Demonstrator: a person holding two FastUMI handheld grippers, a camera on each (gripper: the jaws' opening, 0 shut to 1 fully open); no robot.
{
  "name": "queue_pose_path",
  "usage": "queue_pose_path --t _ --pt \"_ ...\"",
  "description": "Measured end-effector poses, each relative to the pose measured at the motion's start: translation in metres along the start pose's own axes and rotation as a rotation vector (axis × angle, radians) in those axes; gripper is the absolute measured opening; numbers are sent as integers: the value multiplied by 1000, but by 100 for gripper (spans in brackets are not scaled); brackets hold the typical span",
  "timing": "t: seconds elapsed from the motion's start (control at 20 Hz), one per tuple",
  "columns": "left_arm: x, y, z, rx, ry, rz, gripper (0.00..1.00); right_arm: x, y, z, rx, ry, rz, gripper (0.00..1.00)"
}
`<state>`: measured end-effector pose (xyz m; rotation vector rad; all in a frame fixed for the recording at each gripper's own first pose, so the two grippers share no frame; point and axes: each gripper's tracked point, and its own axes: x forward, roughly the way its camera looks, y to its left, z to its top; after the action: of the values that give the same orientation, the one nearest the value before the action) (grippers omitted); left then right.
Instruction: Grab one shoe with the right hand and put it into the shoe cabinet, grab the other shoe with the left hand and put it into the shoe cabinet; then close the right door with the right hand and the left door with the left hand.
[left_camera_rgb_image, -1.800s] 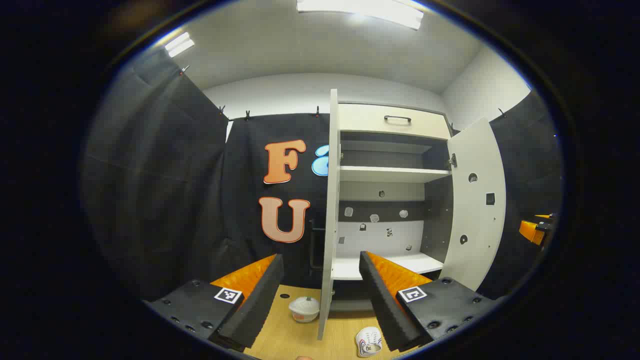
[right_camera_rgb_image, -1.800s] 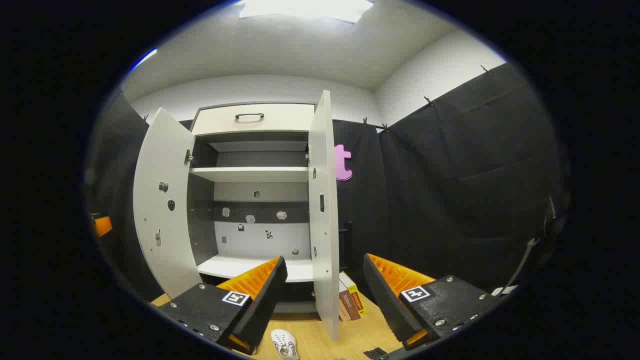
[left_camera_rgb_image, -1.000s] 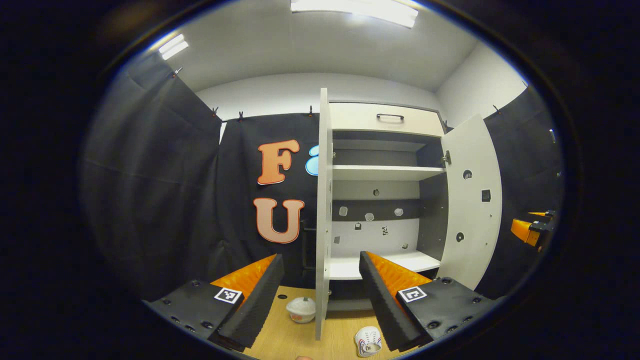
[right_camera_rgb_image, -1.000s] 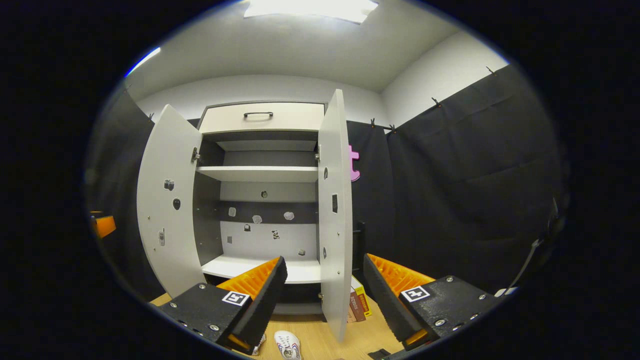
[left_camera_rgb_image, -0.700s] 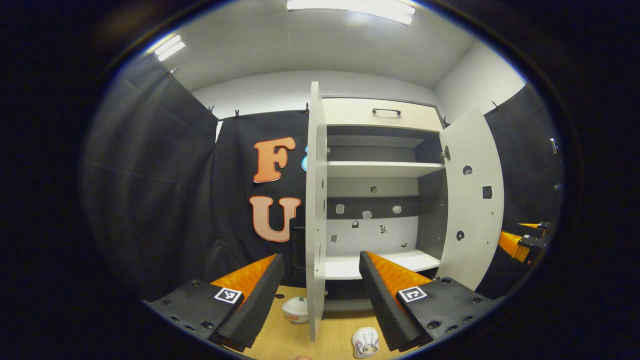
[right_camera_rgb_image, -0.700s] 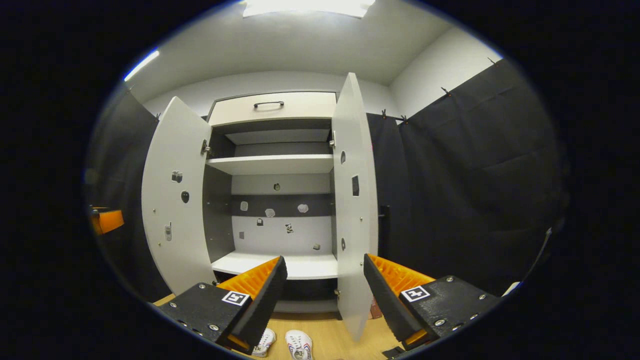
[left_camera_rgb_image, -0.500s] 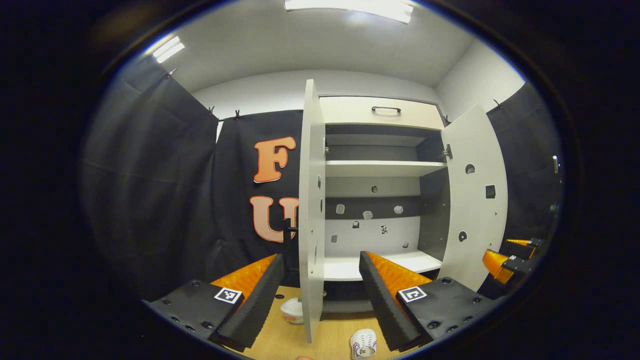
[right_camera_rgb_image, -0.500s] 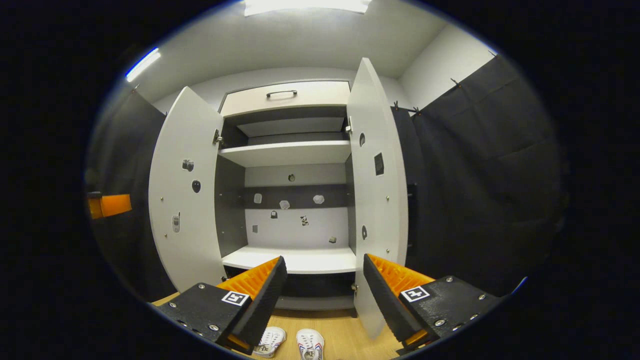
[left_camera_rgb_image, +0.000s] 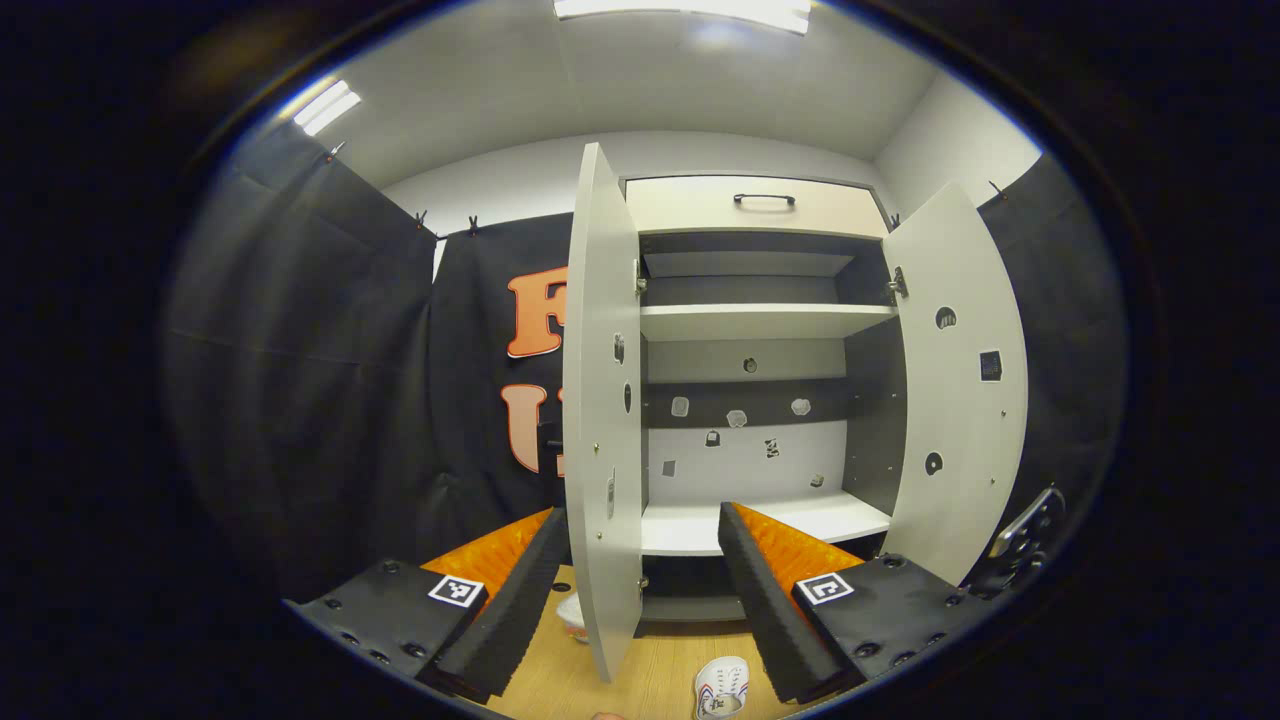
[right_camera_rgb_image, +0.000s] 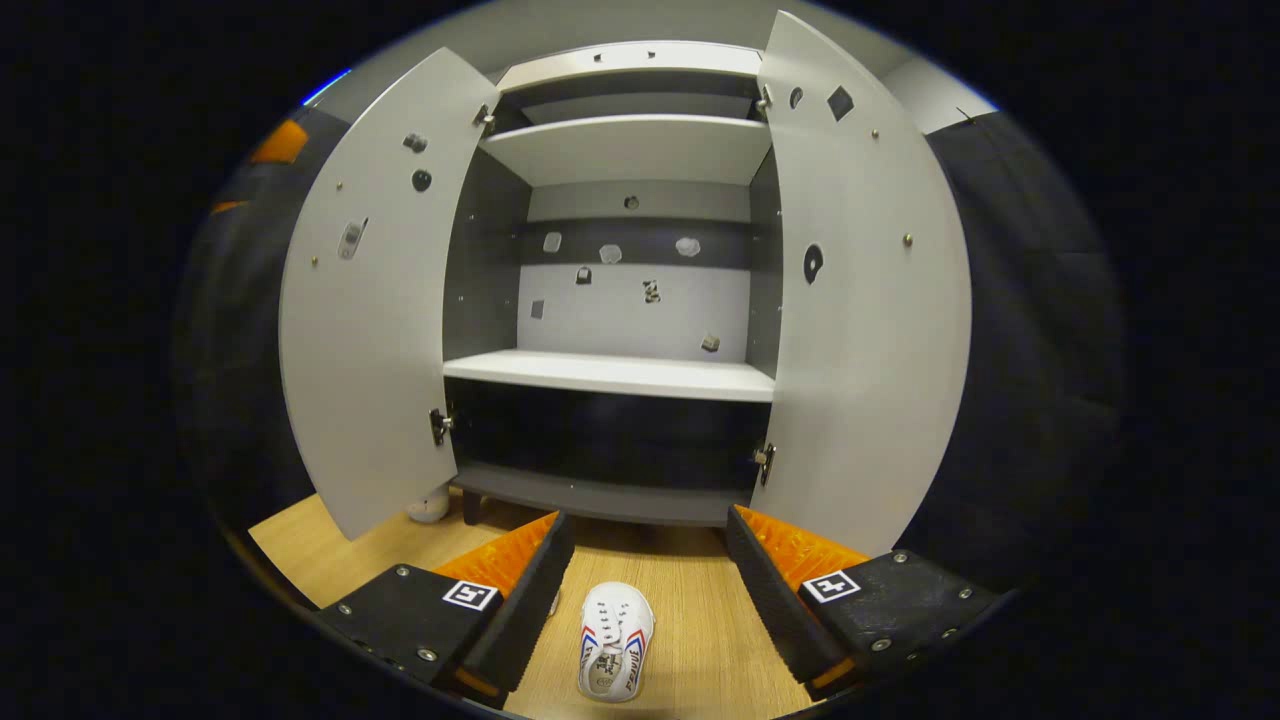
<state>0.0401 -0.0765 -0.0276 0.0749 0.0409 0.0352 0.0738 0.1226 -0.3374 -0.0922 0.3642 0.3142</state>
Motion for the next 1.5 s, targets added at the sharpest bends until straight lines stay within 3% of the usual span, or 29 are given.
queue_pose_path --t 0.3,0.45,0.7,0.9,1.15,1.2,1.25,1.3,1.35,1.45,1.5 --pt "11 -3 -12 14 12 -3 97 29 -4 -106 1 225 -23 95" --pt "18 0 -17 6 20 -23 97 39 -13 -145 -41 321 -72 92" --pt "25 0 -40 8 53 -75 98 43 -3 -204 -10 482 -63 68" --pt "29 1 -54 -2 64 -121 97 51 5 -226 8 539 -58 59" --pt "33 3 -62 2 73 -155 98 59 12 -246 165 628 -68 41" --pt "34 4 -63 2 72 -159 98 58 12 -244 196 629 -74 31" --pt "35 4 -63 0 74 -164 98 61 12 -246 207 630 -75 34" --pt "35 4 -65 -3 77 -170 97 61 13 -247 198 632 -72 24" --pt "35 4 -68 -8 83 -178 98 60 12 -246 180 630 -77 28" --pt "37 5 -72 -16 99 -188 98 59 7 -243 160 631 -108 16" --pt "38 5 -74 -17 104 -190 98 59 7 -237 168 631 -119 2"
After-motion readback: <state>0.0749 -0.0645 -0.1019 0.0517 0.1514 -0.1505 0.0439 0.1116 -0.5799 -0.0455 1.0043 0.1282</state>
